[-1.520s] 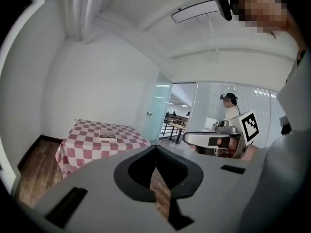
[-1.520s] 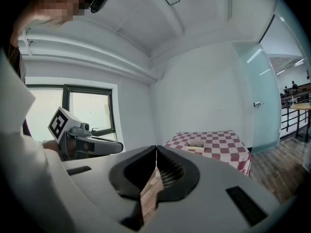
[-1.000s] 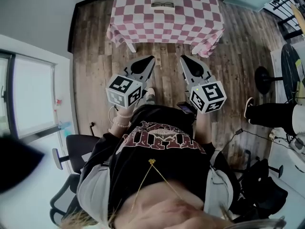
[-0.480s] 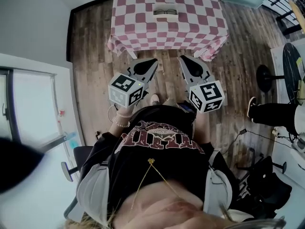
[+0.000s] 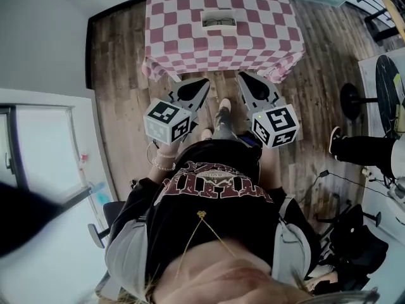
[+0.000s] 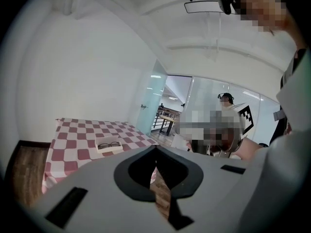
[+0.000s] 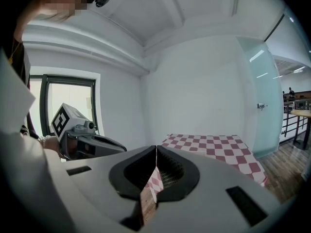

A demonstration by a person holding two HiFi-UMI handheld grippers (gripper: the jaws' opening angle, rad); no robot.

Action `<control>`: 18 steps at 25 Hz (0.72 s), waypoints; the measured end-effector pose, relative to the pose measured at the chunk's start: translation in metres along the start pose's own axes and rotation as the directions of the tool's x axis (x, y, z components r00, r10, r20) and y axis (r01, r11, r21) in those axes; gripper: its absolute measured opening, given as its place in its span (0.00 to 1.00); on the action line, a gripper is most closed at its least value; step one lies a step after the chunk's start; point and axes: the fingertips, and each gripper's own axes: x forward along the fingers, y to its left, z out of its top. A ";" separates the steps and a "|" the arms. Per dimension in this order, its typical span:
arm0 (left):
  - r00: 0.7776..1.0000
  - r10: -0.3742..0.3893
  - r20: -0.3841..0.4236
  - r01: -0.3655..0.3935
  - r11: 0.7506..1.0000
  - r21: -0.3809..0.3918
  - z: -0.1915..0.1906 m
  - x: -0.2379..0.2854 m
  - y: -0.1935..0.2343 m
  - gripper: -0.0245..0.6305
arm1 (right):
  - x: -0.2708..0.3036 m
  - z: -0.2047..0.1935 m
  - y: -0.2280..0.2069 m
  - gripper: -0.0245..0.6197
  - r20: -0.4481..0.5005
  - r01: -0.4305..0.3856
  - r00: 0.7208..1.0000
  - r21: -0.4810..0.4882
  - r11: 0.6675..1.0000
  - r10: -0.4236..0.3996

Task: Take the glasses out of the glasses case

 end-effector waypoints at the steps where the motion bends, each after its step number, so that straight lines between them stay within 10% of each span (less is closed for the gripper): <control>1: 1.000 0.003 0.001 -0.003 1.000 -0.004 0.002 0.004 0.006 0.04 | 0.006 0.000 -0.004 0.07 -0.005 -0.005 1.000 -0.001 1.000 0.005; 18: 0.999 0.037 0.015 -0.037 0.999 -0.036 0.057 0.097 0.071 0.04 | 0.091 0.028 -0.097 0.07 -0.035 -0.095 0.995 -0.002 0.995 0.095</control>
